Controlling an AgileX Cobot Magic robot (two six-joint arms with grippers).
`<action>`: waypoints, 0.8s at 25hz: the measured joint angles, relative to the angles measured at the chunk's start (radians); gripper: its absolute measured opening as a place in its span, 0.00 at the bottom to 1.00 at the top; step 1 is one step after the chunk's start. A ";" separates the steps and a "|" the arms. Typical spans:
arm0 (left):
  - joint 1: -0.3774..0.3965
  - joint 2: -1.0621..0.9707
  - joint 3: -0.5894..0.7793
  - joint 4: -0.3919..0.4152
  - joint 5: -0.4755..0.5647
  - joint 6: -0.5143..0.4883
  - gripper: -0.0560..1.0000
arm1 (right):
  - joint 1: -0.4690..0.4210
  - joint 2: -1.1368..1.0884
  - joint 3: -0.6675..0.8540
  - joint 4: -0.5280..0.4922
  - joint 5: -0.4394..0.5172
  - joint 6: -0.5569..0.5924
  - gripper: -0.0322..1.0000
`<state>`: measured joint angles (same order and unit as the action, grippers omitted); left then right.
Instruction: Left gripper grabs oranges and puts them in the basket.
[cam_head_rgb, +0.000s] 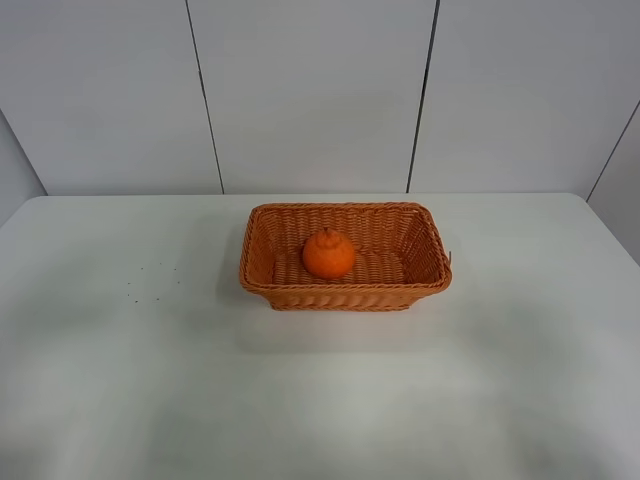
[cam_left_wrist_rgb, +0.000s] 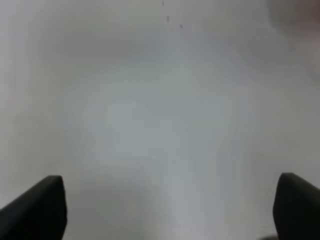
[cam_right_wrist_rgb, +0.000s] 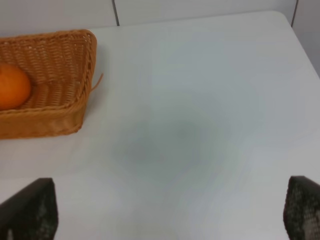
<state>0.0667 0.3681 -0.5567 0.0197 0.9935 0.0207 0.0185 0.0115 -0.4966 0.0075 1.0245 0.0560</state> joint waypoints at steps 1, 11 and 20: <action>0.000 -0.003 0.011 -0.003 0.008 -0.001 0.92 | 0.000 0.000 0.000 0.000 0.000 0.000 0.70; 0.000 -0.003 0.051 -0.012 0.041 0.030 0.88 | 0.000 0.000 0.000 0.000 0.000 0.000 0.70; 0.000 -0.152 0.061 -0.014 0.057 0.038 0.88 | 0.000 0.000 0.000 0.000 0.000 0.000 0.70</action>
<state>0.0667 0.2158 -0.4958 0.0054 1.0506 0.0592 0.0185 0.0115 -0.4966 0.0075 1.0245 0.0560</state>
